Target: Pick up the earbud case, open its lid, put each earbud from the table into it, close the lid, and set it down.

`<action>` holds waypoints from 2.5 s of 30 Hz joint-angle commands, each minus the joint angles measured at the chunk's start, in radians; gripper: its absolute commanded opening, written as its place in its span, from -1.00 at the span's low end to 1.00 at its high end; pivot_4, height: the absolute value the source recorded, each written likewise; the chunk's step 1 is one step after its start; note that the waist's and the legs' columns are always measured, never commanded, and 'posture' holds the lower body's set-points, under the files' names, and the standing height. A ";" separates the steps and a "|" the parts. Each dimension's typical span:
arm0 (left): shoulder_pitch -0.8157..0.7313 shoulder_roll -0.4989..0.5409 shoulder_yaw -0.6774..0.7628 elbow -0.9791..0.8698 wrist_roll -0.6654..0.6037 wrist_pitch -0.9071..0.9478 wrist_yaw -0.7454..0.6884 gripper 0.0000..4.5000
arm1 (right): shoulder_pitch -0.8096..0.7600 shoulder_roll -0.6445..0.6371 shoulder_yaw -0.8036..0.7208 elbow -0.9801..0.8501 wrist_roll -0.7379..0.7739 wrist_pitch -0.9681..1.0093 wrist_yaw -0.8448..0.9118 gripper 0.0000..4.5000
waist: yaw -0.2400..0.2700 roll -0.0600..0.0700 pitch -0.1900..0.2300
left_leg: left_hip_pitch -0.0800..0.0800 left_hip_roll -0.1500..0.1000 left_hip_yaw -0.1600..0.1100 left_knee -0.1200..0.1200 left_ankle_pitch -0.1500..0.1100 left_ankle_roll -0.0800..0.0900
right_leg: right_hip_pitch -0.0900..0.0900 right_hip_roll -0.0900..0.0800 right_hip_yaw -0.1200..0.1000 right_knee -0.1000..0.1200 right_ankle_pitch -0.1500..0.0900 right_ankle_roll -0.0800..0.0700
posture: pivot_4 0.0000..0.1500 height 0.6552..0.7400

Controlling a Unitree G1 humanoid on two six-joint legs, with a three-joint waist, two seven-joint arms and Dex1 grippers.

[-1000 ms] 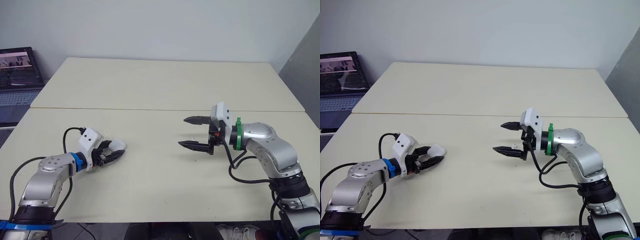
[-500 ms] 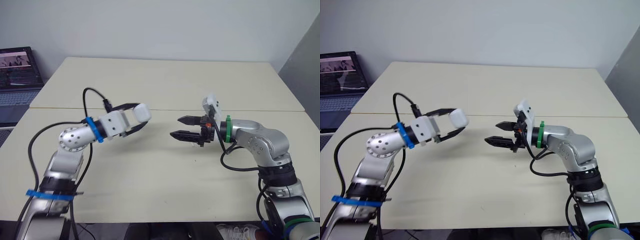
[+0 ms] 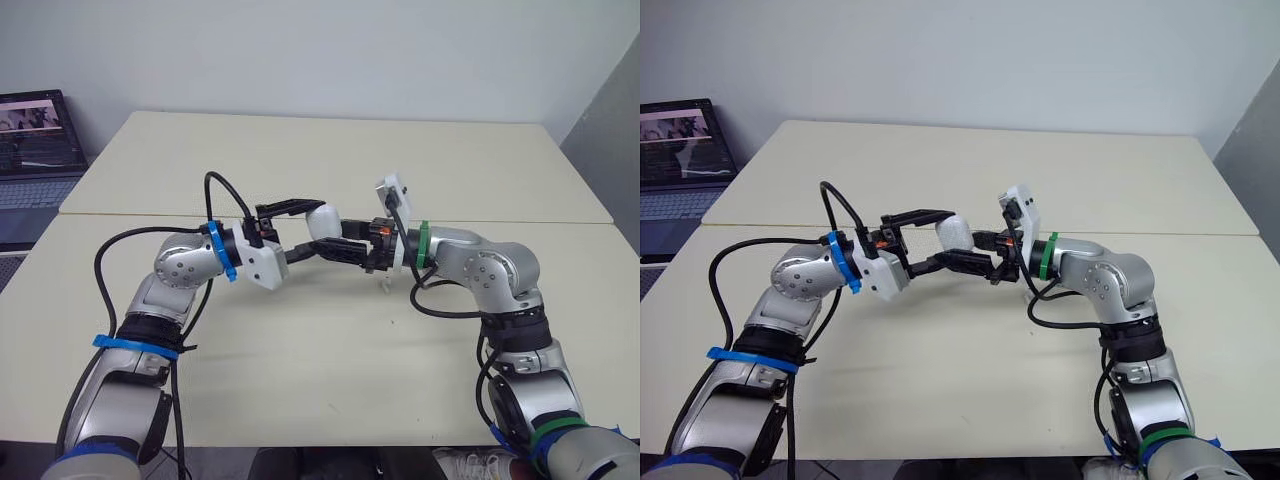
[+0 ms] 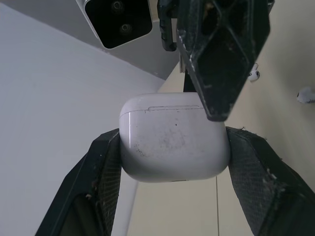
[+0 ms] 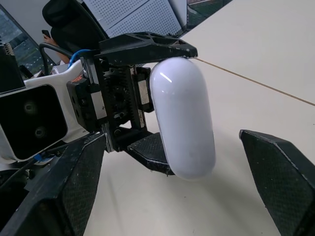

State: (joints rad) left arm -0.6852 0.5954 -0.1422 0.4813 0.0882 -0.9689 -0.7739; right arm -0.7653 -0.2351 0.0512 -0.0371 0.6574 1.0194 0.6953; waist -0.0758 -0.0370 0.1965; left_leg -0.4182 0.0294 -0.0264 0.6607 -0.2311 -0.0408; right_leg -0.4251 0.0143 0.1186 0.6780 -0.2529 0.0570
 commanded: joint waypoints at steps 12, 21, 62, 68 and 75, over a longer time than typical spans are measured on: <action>-0.032 0.002 -0.007 -0.008 -0.004 -0.014 0.027 0.23 | -0.025 0.017 -0.018 0.019 0.007 -0.020 -0.020 0.06 | -0.005 0.000 0.000 | 0.000 0.000 -0.001 0.000 0.000 0.000 | 0.000 0.000 -0.001 0.000 0.000 0.000 | 1.00 1.00; -0.033 0.004 -0.024 -0.008 -0.012 -0.026 0.012 0.23 | -0.031 0.038 -0.040 0.024 0.020 -0.018 -0.034 -0.64 | -0.005 0.000 0.000 | 0.000 0.000 -0.001 0.000 0.000 0.000 | 0.000 0.000 -0.001 0.000 0.000 0.000 | 1.00 1.00; -0.316 0.075 -0.121 -0.054 -0.180 0.860 -0.562 1.00 | -0.055 -0.145 0.365 -0.015 -0.646 -0.568 0.101 -0.64 | -0.008 0.001 0.001 | 0.000 0.000 -0.001 0.000 0.000 0.000 | -0.001 0.001 -0.001 0.001 -0.002 0.000 | 1.00 1.00; -0.334 0.045 -0.115 -0.011 -0.151 0.832 -0.555 1.00 | -0.043 -0.142 0.364 -0.037 -0.654 -0.554 0.107 -0.64 | -0.008 0.001 0.001 | 0.000 0.000 -0.001 0.000 0.000 0.000 | -0.001 0.001 -0.001 0.001 -0.002 0.000 | 1.00 1.00; -0.336 0.032 -0.108 0.002 -0.163 0.821 -0.589 0.51 | -0.037 -0.133 0.362 -0.033 -0.663 -0.553 0.109 -0.64 | -0.008 0.001 0.001 | 0.000 0.000 -0.001 0.000 0.000 0.000 | -0.001 0.001 -0.001 0.002 -0.002 0.000 | 1.00 1.00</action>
State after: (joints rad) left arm -0.9936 0.6252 -0.2795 0.5053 -0.0635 -0.1381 -1.3641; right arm -0.8004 -0.3745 0.4188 -0.0270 -0.0091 0.4694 0.8005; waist -0.0837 -0.0359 0.1977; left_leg -0.4181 0.0295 -0.0275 0.6611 -0.2310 -0.0406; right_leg -0.4257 0.0158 0.1180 0.6795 -0.2550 0.0574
